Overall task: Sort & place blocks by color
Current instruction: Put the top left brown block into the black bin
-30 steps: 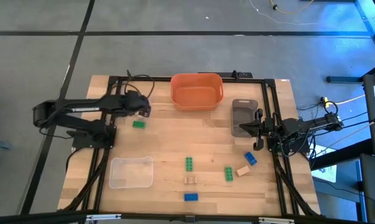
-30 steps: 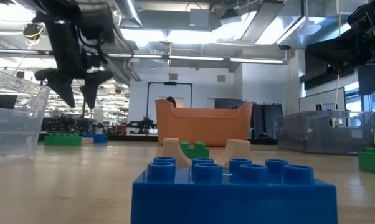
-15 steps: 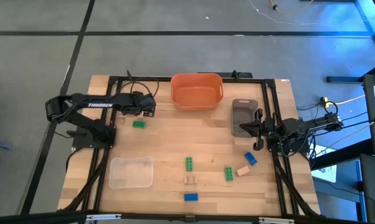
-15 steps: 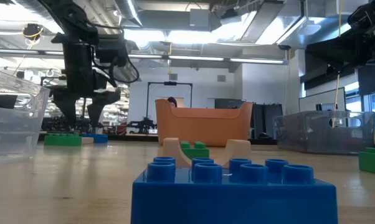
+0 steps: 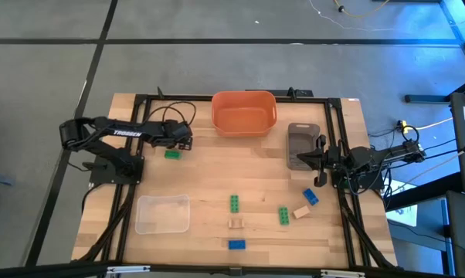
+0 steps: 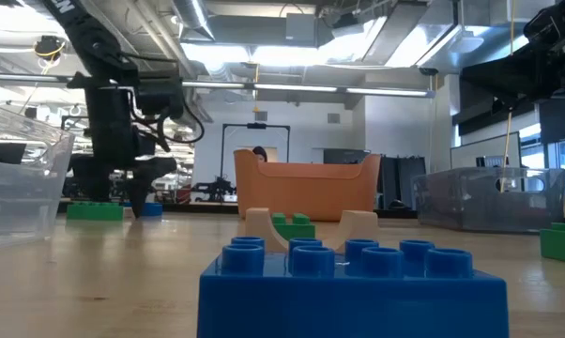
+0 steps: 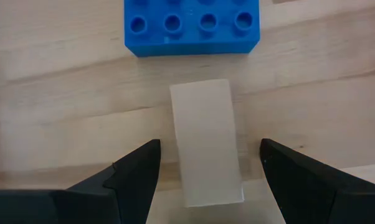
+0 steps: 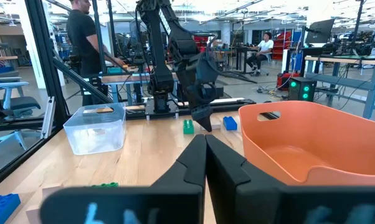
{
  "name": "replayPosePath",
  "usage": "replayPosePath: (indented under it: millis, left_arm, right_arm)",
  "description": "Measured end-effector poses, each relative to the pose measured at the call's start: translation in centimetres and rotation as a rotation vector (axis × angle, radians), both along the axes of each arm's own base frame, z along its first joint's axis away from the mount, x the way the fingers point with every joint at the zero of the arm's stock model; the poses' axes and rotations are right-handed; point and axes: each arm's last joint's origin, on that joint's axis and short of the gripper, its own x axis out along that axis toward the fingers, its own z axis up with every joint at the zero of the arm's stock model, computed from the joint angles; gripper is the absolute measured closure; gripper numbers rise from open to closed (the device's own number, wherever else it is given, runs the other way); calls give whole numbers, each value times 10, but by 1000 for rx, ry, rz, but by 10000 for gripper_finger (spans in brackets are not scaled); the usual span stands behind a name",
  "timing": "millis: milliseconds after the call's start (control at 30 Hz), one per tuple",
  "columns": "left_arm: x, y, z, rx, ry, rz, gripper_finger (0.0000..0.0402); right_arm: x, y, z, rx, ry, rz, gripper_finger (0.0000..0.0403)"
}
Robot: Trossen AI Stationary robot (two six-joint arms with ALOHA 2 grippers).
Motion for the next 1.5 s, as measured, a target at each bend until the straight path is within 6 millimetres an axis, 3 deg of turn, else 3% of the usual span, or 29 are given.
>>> replayPosePath:
  millis: [267,567,733,900,1300,1500]
  left_arm:
    - [-6,-3,-8,3,9,17,148]
    - [-6,-4,-6,-25,19,-89,275]
    - [-16,-10,9,-44,3,-208,284]
    - [-25,-14,52,98,-142,-323,284]
    - [-53,-31,184,554,-696,-573,284]
    - [-43,-39,218,619,-937,-731,284]
  right_arm:
    - [0,0,0,0,0,0,393]
    - [0,0,0,0,0,0,393]
    - [0,0,0,0,0,0,393]
    - [0,0,0,0,0,0,393]
    - [0,0,0,0,0,0,393]
    - [0,0,0,0,0,0,393]
